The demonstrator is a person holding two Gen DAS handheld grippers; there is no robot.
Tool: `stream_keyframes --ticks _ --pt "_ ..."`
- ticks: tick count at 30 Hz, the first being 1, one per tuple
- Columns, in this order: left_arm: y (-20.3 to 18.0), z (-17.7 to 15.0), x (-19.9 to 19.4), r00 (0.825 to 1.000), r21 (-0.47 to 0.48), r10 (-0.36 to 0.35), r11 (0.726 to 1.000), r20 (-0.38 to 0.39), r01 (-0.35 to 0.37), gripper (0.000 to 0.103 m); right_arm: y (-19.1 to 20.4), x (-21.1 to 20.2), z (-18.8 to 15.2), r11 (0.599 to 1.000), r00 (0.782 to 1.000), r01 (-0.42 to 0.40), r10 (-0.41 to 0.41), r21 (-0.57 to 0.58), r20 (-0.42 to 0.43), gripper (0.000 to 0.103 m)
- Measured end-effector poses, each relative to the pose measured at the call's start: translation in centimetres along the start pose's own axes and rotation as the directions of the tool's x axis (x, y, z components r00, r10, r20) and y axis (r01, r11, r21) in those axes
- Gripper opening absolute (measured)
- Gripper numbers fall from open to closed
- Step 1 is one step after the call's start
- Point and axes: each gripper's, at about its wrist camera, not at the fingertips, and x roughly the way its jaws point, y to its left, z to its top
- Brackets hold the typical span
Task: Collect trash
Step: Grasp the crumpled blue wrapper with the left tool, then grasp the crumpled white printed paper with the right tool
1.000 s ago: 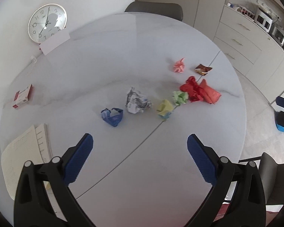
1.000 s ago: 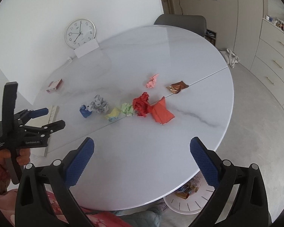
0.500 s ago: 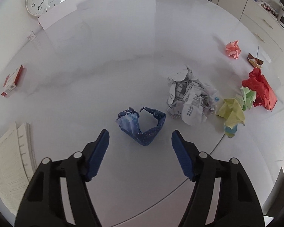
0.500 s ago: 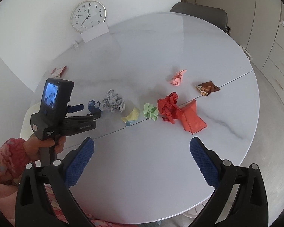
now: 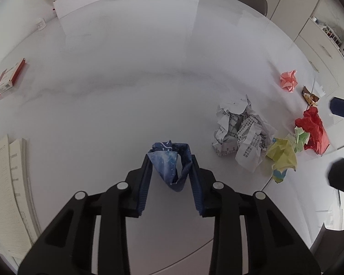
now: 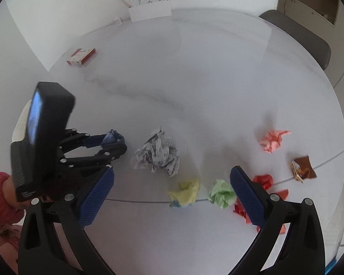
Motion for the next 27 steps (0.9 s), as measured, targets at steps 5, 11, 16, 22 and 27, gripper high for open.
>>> stream_keyframes --ticks 5,11,16,22,27 --pt "1.4 -1.5 -3.3 0.997 -0.020 0.060 0.998 0.046 -0.059 0.032 0.4 4.2 2.0 1.000 0.999 0.008 -0.009 -0.012 -0.041 0.100" --pt "4.6 -2.3 -6.6 0.991 -0.088 0.103 0.992 0.088 -0.095 0.032 1.0 7.5 2.5 0.999 0.994 0.032 -0.032 -0.008 -0.107 0.095" --pt "5.7 -2.5 -7.6 0.990 -0.106 0.105 0.990 0.094 -0.095 0.032 1.9 8.7 2.1 0.997 0.988 0.072 -0.074 -0.019 -0.136 0.066" --pt "5.6 -2.9 -8.1 0.990 -0.066 0.091 0.994 0.107 -0.084 0.032 1.9 8.6 1.9 0.996 0.989 0.083 -0.079 0.025 -0.124 0.049" --pt "4.8 -2.5 -8.8 0.990 -0.007 0.078 0.997 0.120 -0.078 0.032 1.1 6.6 1.6 0.993 0.995 0.048 -0.038 0.106 -0.091 0.049"
